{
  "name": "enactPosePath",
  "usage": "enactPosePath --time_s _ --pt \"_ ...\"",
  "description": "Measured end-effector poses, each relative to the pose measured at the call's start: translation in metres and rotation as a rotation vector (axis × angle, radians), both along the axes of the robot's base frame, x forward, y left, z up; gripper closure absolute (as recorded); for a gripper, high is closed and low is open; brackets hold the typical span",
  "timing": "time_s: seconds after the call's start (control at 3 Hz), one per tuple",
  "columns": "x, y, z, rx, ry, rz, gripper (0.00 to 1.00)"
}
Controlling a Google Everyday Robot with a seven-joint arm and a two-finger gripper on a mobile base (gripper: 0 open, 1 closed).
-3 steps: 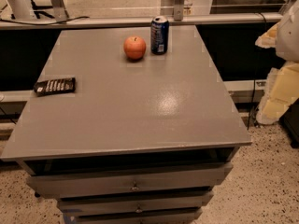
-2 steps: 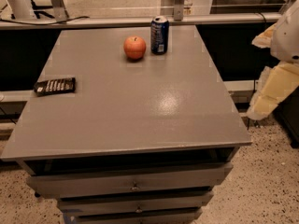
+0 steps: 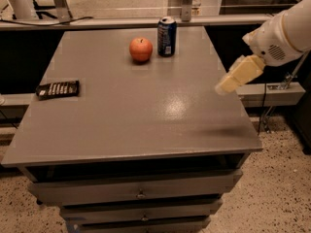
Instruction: Pick pepsi can
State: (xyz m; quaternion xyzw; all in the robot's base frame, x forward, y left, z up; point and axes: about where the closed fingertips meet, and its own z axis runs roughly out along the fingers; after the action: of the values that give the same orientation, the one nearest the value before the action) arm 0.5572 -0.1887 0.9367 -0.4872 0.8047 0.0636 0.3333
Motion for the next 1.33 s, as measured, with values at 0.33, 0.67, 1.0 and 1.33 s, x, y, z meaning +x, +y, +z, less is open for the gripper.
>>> enactPosePath --time_s 0.33,0.67,1.0,1.33 --pt "0.057 0.02 -0.011 0.157 -0.077 -0.041 0.0" --pt "0.109 0.047 -0.019 0.287 -0.148 -0.063 0.0" --pt "0.151 0.078 -0.018 0.393 -0.207 -0.061 0.0" --pt "0.185 0.102 -0.025 0.461 -0.251 -0.047 0.0"
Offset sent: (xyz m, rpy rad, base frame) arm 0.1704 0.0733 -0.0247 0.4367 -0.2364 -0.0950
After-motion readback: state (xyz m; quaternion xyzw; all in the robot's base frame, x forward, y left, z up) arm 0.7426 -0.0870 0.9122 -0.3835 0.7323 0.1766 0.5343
